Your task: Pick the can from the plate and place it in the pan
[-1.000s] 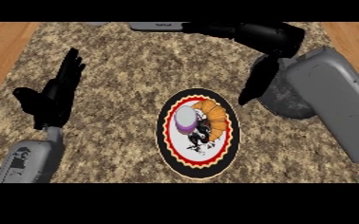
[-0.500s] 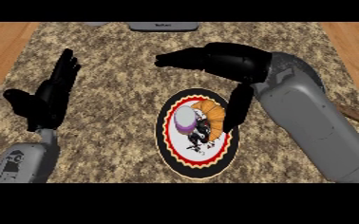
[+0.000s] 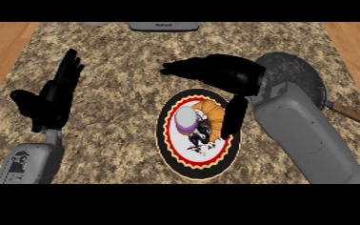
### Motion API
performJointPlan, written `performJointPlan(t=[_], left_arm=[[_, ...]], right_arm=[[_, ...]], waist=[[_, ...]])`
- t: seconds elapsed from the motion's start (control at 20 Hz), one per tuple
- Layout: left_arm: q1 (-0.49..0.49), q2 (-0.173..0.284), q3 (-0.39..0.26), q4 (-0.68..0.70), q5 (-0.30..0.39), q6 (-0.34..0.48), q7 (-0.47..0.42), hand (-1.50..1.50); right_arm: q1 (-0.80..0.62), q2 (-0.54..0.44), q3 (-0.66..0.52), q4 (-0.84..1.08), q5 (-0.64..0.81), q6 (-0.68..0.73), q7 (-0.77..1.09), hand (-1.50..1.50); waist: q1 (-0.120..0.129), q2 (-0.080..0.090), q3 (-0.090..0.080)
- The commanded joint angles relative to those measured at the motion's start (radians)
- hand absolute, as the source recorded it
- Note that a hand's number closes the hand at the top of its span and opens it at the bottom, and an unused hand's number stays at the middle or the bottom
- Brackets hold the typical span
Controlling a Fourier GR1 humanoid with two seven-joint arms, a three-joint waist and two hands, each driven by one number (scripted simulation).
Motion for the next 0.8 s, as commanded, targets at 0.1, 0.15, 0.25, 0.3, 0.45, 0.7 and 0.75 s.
performJointPlan(t=[0.1, 0.15, 0.25, 0.3, 0.45, 0.7, 0.75], left_arm=[[-0.022, 0.009, 0.050, 0.033, 0.019, -0.044, -0.026, 0.00], [0.001, 0.024, 0.060, 0.037, 0.023, -0.070, -0.037, 0.00], [-0.047, -0.012, 0.035, 0.034, -0.014, -0.020, 0.009, 0.00], [-0.006, 0.009, 0.061, 0.006, 0.013, -0.057, 0.003, 0.00], [-0.033, -0.042, 0.026, 0.057, -0.042, -0.012, -0.032, 0.00], [0.011, -0.053, 0.035, 0.037, -0.045, -0.026, -0.045, 0.00], [-0.049, -0.003, 0.063, 0.021, -0.023, -0.057, 0.041, 0.00]], right_arm=[[-0.019, 0.092, 0.032, 0.105, 0.137, -0.029, 0.012, -1.50], [-0.032, 0.091, 0.011, 0.154, 0.154, -0.036, -0.031, -1.50], [-0.024, 0.079, 0.017, 0.172, 0.161, 0.015, -0.082, -1.50], [0.013, 0.033, -0.008, 0.146, 0.177, 0.021, -0.124, -1.50], [-0.017, 0.054, 0.019, 0.258, 0.228, 0.008, -0.213, -1.50], [0.052, 0.097, 0.059, 0.173, 0.292, 0.032, -0.177, -1.50], [0.067, 0.120, 0.053, 0.113, 0.288, 0.048, -0.118, -1.50]], waist=[[0.004, 0.002, 0.000], [0.006, 0.002, 0.000], [0.002, 0.002, 0.000], [0.002, 0.001, 0.000], [0.003, 0.003, 0.000], [-0.002, 0.000, 0.000], [-0.005, -0.001, 0.000]])
